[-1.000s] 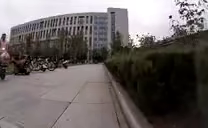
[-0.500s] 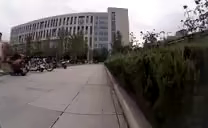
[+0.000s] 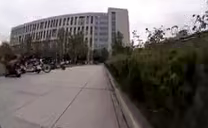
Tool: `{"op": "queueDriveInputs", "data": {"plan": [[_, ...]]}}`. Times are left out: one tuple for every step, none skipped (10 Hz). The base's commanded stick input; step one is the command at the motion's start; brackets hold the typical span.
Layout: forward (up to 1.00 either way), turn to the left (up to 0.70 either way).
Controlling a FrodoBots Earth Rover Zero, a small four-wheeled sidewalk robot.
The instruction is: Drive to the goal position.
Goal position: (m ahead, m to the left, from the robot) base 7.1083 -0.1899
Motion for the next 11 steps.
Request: {"op": "queueDriveInputs", "data": {"plan": [[0.70,0.00],[0.70,0.00],[0.70,0.00],[0.70,0.00],[0.70,0.00],[0.70,0.00],[0.70,0.00],[0.70,0.00],[0.70,0.00],[0.70,0.00],[0.70,0.00]]}}
